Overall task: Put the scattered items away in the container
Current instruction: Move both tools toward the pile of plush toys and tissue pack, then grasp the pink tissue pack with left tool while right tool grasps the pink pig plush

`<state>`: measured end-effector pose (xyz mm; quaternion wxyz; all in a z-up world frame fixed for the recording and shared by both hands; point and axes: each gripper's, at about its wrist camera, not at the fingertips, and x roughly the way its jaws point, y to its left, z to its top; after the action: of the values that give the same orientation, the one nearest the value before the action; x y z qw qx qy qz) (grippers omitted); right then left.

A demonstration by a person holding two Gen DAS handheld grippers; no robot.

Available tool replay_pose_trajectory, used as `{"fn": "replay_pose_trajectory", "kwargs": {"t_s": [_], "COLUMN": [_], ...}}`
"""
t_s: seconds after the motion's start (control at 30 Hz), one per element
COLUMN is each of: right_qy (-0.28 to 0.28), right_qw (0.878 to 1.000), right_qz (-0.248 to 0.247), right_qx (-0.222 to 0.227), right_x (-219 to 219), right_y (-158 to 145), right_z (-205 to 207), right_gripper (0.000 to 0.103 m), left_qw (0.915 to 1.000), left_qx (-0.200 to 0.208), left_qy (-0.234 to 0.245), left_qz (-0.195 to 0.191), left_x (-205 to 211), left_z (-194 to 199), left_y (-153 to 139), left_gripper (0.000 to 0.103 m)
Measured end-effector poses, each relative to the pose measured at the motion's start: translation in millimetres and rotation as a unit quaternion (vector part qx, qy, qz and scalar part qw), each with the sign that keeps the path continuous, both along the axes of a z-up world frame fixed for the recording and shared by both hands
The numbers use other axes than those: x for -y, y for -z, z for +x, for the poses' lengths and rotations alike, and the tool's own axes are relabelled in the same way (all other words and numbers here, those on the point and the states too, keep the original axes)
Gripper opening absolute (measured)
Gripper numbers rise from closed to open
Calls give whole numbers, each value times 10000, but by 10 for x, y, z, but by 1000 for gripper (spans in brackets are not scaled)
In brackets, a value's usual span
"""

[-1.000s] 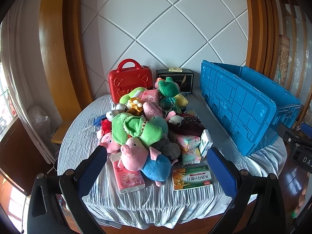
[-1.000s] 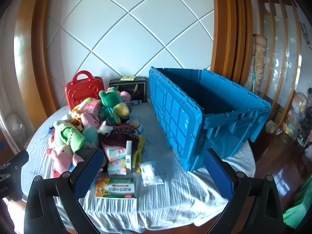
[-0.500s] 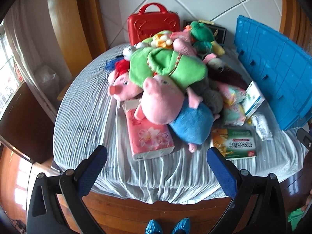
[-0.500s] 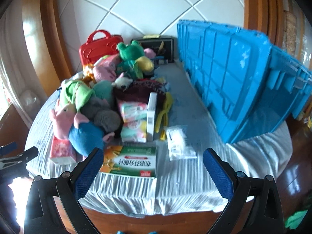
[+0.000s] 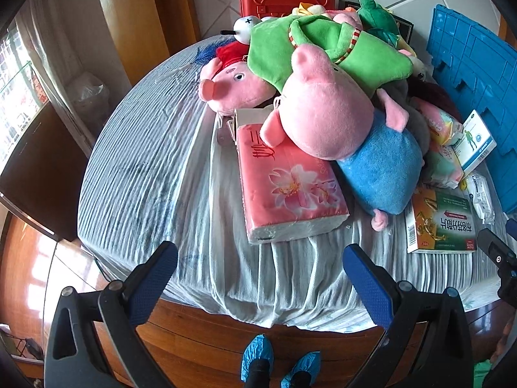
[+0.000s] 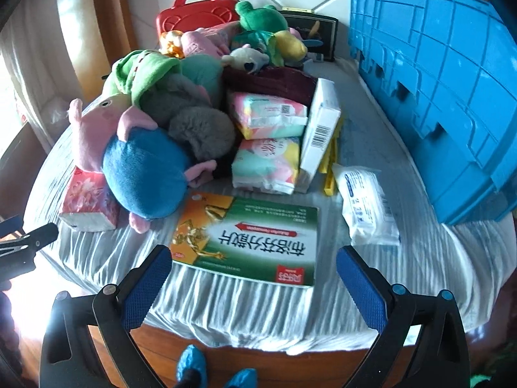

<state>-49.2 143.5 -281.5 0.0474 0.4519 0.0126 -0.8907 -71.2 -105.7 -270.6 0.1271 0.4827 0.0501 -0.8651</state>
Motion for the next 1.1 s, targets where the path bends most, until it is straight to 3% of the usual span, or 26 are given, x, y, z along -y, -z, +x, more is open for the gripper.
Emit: {"fn": "replay_pose_trajectory", "kwargs": {"t_s": [0.23,0.33,0.43,0.53,0.63,0.7,0.8,0.9,1.1], "right_qy": [358,410,354,129,-40,-122,-294,-660,-1240], "right_qw": [9964,9968,9981,9994,9997,9998,9996,9976,9909], "right_qz": [766,657,505,305,235,88,-1,-178,-206], "right_qx": [-77,-194,-64,-25,-74,-90,-45,-46,-471], "right_x": [435,450,446,476,515,508,534,677,1222], "right_y": [-116,-139,-44,44,100,133,180,161,-5], "right_z": [-163,-170,-252,-320,-376,-399,-440,-462,-511], "right_gripper": [103,103,103,103,103,103,103,103,103], "left_qw": [9991,9993,9989,9992,9992,9994,9998,9996,9977], "left_qx": [37,123,146,136,390,347,162,3,-67], "left_qy": [367,351,293,190,117,90,-31,-275,-644], "left_qz": [214,93,345,333,-2,-23,99,-73,-207], "left_x": [-18,-45,-29,-44,-101,-90,-3,175,649], "left_z": [-346,-501,-613,-702,-813,-797,-679,-501,-322], "left_y": [150,307,412,479,655,704,610,419,229], "left_gripper": [103,103,103,103,103,103,98,97,97]}}
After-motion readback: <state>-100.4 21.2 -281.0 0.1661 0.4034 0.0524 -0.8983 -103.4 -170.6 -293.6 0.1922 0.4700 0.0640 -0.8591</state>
